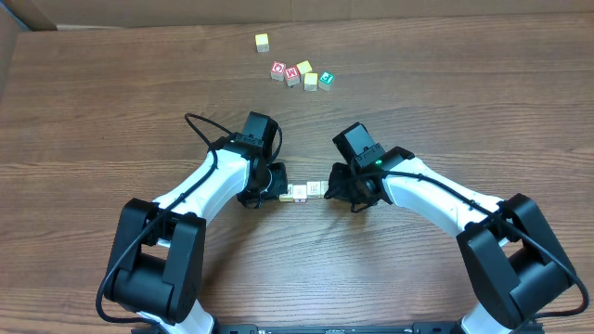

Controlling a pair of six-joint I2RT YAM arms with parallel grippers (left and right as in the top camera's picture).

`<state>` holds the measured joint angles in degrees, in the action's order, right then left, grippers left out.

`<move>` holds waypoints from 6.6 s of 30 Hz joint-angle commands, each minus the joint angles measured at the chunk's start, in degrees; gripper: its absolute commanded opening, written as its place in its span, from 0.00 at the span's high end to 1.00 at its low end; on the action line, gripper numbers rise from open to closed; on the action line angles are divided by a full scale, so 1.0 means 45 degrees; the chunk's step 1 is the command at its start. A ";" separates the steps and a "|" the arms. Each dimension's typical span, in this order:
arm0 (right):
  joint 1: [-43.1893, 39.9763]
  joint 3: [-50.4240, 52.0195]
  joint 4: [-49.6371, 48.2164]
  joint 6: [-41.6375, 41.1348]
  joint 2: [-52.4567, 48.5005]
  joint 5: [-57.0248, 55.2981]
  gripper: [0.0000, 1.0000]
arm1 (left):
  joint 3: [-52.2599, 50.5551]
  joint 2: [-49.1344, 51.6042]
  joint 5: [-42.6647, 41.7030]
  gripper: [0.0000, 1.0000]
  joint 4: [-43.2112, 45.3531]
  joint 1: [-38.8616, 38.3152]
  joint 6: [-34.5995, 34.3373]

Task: Flip 4 blocks

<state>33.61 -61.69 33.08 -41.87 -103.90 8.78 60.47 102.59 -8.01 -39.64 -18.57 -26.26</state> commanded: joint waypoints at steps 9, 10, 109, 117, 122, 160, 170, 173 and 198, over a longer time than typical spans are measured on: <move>0.0437 0.0136 -0.0257 -0.0087 -0.0204 -0.0131 0.96 | -0.0083 0.0204 -0.0141 0.96 0.0000 -0.0058 -0.0117; 0.0442 0.0136 -0.0253 -0.0087 -0.0204 -0.0121 0.96 | -0.0083 0.0204 -0.0141 0.96 -0.0039 -0.0058 -0.0117; 0.4226 0.0136 -0.1472 -0.9763 -0.0204 -0.0121 0.95 | -0.0053 0.1015 -0.0573 0.96 0.3308 -0.0049 0.0393; 0.4367 0.0112 -0.1632 -0.9734 -0.0204 0.0690 0.96 | 0.0194 0.1010 -0.0549 0.96 0.3327 0.0058 0.0403; 0.4337 0.0097 -0.1613 -0.9175 -0.0117 0.0937 0.96 | 0.1180 0.0996 -0.0432 0.96 0.2793 0.0481 0.0398; 0.4527 0.1535 -0.2006 -0.6416 0.0544 -0.0850 0.96 | 0.4979 0.0942 0.1875 0.94 -0.4473 0.1846 0.1360; 0.4133 0.1525 -0.1967 -0.6271 0.0636 -0.0908 0.96 | 0.4949 0.0942 0.1865 0.95 -0.5241 0.1846 0.1360; 0.3905 0.1525 -0.1855 -0.6067 0.0695 -0.0593 0.96 | 0.4915 0.0942 0.1865 0.95 -0.5328 0.1846 0.1360; 0.2025 -0.0010 -0.1350 -0.1962 0.0602 -0.1700 0.96 | 0.3439 0.0947 0.0437 0.96 -0.5260 0.1841 0.0874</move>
<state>41.65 -61.28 28.16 -51.79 -97.17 2.59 77.14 106.39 -4.62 -64.10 -10.61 -21.06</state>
